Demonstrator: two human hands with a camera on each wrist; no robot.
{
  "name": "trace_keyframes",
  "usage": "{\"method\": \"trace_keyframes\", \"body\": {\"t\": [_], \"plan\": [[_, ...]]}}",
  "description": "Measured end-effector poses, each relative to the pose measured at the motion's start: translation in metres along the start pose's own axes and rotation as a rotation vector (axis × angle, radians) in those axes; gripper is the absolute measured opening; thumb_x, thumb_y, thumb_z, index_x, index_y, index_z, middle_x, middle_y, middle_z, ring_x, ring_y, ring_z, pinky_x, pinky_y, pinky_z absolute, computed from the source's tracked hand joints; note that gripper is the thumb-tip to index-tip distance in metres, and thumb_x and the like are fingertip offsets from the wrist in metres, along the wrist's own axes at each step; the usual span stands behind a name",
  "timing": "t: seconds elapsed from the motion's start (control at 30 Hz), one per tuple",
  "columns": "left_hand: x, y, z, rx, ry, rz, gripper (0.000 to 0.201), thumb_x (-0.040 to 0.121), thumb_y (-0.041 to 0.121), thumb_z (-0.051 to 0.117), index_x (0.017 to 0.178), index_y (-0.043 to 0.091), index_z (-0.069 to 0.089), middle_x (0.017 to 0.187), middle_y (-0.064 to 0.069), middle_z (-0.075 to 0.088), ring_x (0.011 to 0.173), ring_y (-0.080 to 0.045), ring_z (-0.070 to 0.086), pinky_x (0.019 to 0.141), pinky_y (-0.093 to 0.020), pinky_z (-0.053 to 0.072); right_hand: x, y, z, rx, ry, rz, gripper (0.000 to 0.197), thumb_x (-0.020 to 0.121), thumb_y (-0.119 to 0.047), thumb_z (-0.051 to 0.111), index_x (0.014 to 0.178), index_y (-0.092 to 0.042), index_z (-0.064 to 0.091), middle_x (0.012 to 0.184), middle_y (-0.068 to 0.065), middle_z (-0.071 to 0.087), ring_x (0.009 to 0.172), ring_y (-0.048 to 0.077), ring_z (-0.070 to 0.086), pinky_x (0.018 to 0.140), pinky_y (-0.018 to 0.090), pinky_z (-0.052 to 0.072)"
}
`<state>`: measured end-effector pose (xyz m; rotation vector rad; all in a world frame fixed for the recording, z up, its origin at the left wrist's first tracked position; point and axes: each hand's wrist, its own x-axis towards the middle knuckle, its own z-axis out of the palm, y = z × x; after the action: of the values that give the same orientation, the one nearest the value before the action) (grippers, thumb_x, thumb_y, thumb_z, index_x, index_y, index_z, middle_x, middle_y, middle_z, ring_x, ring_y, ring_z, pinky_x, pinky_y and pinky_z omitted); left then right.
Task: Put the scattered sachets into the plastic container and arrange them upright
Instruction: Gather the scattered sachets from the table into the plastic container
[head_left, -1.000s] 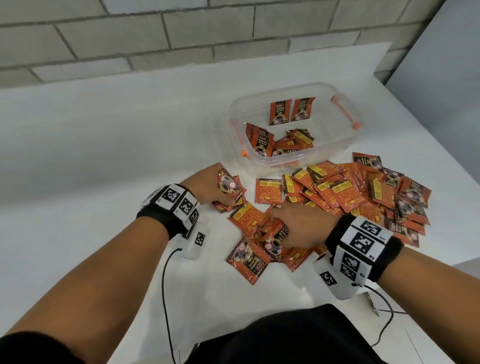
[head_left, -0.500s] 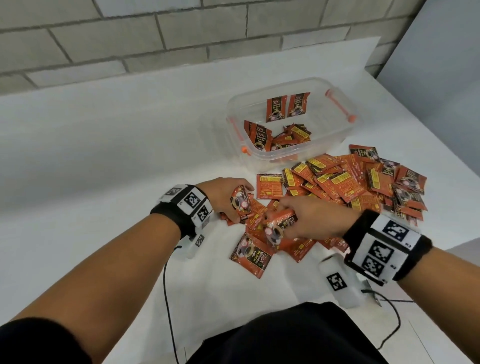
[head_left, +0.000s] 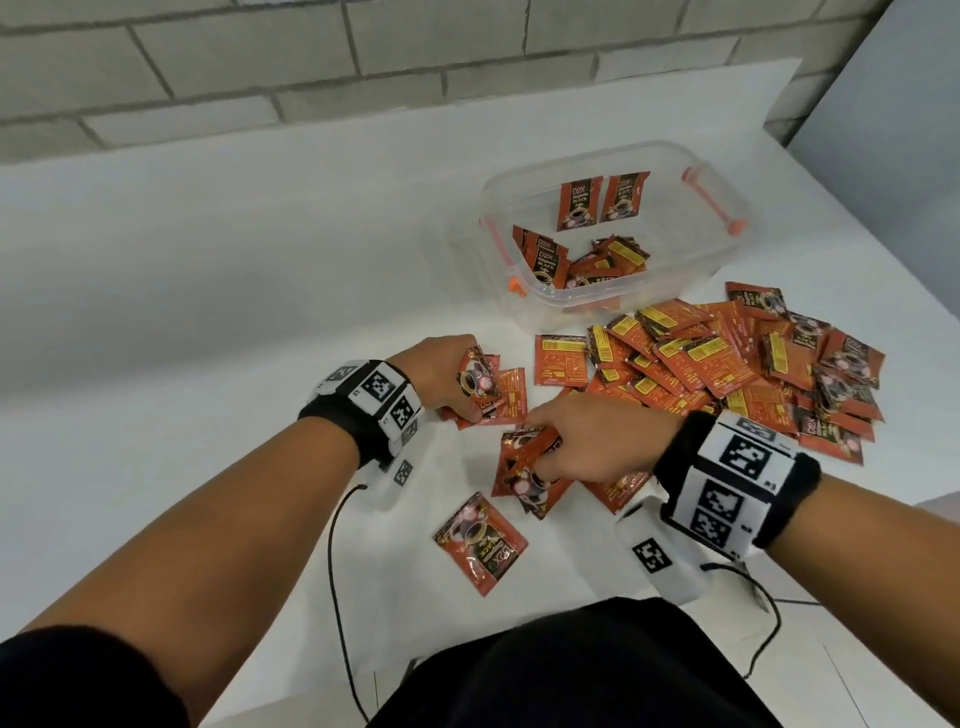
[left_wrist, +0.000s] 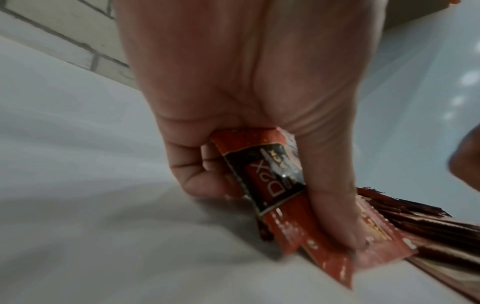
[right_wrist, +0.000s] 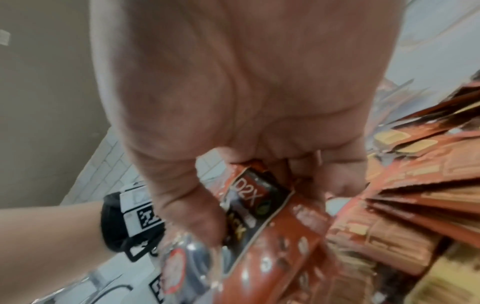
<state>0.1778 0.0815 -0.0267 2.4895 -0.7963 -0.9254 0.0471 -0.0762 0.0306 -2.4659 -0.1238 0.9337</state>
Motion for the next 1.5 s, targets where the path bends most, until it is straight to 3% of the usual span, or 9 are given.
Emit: {"method": "trace_keyframes", "body": {"t": [0.13, 0.27, 0.57, 0.73, 0.93, 1.1, 1.27, 1.43, 1.5], "plan": [[-0.001, -0.001, 0.0, -0.066, -0.002, -0.009, 0.051, 0.066, 0.022, 0.087, 0.1, 0.018, 0.05, 0.102, -0.001, 0.064, 0.067, -0.007, 0.059, 0.06, -0.024, 0.052, 0.014, -0.025, 0.014, -0.126, -0.173, -0.113, 0.035, 0.087, -0.031, 0.062, 0.118, -0.017, 0.055, 0.091, -0.007, 0.057, 0.073, 0.009, 0.051, 0.061, 0.024, 0.04], [-0.003, -0.001, -0.002, -0.059, 0.017, -0.01, 0.052, 0.065, 0.023, 0.087, 0.1, 0.019, 0.049, 0.102, 0.001, 0.062, 0.083, -0.017, 0.063, 0.07, -0.029, 0.054, 0.03, -0.033, 0.029, -0.27, -0.285, -0.166, 0.062, 0.086, -0.028, 0.063, 0.141, -0.025, 0.035, 0.127, 0.001, 0.054, 0.092, 0.013, 0.047, 0.074, 0.025, 0.041], [-0.012, -0.013, -0.002, -0.27, 0.092, -0.045, 0.042, 0.064, 0.012, 0.088, 0.088, 0.02, 0.055, 0.086, 0.002, 0.067, 0.061, -0.01, 0.065, 0.055, -0.024, 0.054, 0.035, -0.026, 0.042, -0.39, -0.283, -0.191, 0.06, 0.081, -0.029, 0.07, 0.131, -0.013, 0.042, 0.12, 0.009, 0.051, 0.102, 0.024, 0.053, 0.086, 0.037, 0.05], [-0.014, -0.021, -0.009, -0.354, 0.132, -0.065, 0.039, 0.065, 0.009, 0.086, 0.089, 0.018, 0.056, 0.082, -0.004, 0.072, 0.064, -0.015, 0.069, 0.062, -0.028, 0.056, 0.03, -0.015, 0.033, -0.317, -0.181, -0.223, 0.044, 0.083, -0.03, 0.069, 0.119, -0.01, 0.051, 0.115, 0.007, 0.053, 0.098, 0.021, 0.052, 0.077, 0.029, 0.044], [-0.02, -0.031, -0.025, -0.479, 0.241, -0.049, 0.039, 0.065, 0.018, 0.088, 0.092, 0.018, 0.06, 0.087, -0.002, 0.072, 0.073, -0.012, 0.068, 0.073, -0.034, 0.055, 0.009, 0.012, -0.01, -0.002, -0.018, -0.172, 0.024, 0.082, -0.023, 0.07, 0.1, -0.015, 0.057, 0.089, -0.002, 0.061, 0.068, 0.009, 0.052, 0.056, 0.024, 0.04], [-0.025, 0.002, -0.057, -0.733, 0.365, -0.029, 0.032, 0.071, 0.025, 0.074, 0.097, 0.024, 0.056, 0.092, -0.003, 0.071, 0.079, -0.018, 0.066, 0.06, -0.028, 0.045, -0.015, 0.058, -0.093, 0.524, 0.402, -0.096, 0.027, 0.083, -0.013, 0.068, 0.108, -0.016, 0.059, 0.1, 0.005, 0.07, 0.086, 0.021, 0.067, 0.08, 0.038, 0.054], [0.004, 0.059, -0.083, -0.756, 0.524, 0.027, 0.017, 0.09, 0.008, 0.056, 0.088, 0.025, 0.058, 0.084, 0.003, 0.065, 0.073, -0.013, 0.06, 0.059, -0.027, 0.048, 0.005, 0.107, -0.158, 0.799, 0.819, 0.038, 0.029, 0.079, -0.003, 0.067, 0.105, -0.008, 0.057, 0.103, 0.012, 0.066, 0.076, 0.02, 0.062, 0.057, 0.031, 0.051], [0.058, 0.108, -0.085, -0.525, 0.376, -0.122, 0.006, 0.084, 0.007, 0.066, 0.081, 0.008, 0.06, 0.084, -0.009, 0.065, 0.077, -0.023, 0.067, 0.074, -0.039, 0.06, 0.039, 0.131, -0.166, 0.468, 0.684, 0.224, 0.041, 0.077, -0.005, 0.073, 0.115, 0.0, 0.058, 0.113, 0.018, 0.064, 0.093, 0.029, 0.063, 0.081, 0.042, 0.055], [0.08, 0.118, -0.078, -0.371, 0.345, -0.204, 0.01, 0.084, 0.009, 0.064, 0.088, 0.0, 0.063, 0.09, -0.014, 0.067, 0.081, -0.027, 0.067, 0.067, -0.036, 0.058, 0.05, 0.132, -0.169, 0.29, 0.609, 0.242, 0.045, 0.079, -0.011, 0.073, 0.12, -0.004, 0.057, 0.114, 0.011, 0.063, 0.09, 0.024, 0.061, 0.071, 0.031, 0.05]]}}
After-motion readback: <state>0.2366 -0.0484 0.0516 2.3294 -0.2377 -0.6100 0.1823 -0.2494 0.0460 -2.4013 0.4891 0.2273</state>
